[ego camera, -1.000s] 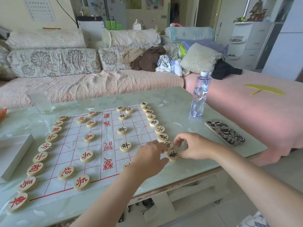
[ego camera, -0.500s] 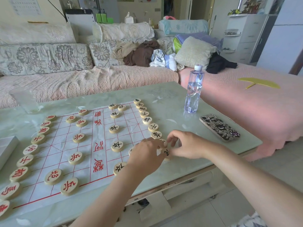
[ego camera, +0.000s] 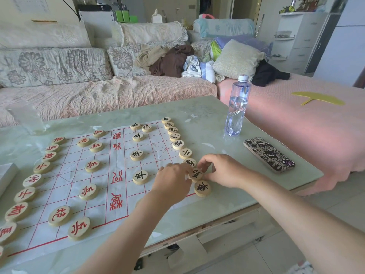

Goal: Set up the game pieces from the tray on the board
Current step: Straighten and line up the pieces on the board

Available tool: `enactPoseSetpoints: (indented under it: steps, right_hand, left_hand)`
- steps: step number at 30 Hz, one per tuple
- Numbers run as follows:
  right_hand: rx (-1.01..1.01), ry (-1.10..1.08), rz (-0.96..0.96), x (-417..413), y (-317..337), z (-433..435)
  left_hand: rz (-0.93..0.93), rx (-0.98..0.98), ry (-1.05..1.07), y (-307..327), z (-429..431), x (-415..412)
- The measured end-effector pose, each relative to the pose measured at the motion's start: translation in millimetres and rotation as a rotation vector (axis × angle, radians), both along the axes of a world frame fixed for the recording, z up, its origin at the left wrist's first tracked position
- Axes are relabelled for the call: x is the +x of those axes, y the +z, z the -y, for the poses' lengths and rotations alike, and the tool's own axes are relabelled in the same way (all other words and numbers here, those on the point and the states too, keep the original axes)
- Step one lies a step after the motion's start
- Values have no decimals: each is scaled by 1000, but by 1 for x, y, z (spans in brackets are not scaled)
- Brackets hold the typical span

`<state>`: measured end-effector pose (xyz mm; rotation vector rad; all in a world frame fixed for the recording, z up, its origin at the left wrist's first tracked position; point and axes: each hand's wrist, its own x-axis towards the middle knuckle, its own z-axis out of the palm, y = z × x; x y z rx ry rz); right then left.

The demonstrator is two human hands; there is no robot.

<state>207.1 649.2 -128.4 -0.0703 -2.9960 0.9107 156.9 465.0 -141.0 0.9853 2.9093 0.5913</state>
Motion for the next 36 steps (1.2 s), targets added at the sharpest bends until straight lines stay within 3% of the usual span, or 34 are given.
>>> enactPoseSetpoints:
  steps: [9, 18, 25, 32, 36]
  right_hand:
    - [4, 2, 2, -4, 0, -1]
    - [55, 34, 45, -10, -2, -7]
    - [68, -70, -30, -28, -7, -13]
    - [-37, -46, -20, -51, -7, -3]
    - [-54, -21, -22, -58, -8, -5]
  left_hand:
    - [122, 78, 18, 2, -1, -7]
    - [64, 73, 49, -2, 0, -7]
    - [23, 87, 118, 6, 3, -25]
    - [132, 44, 84, 3, -7, -44]
    - [77, -54, 13, 1, -5, -49]
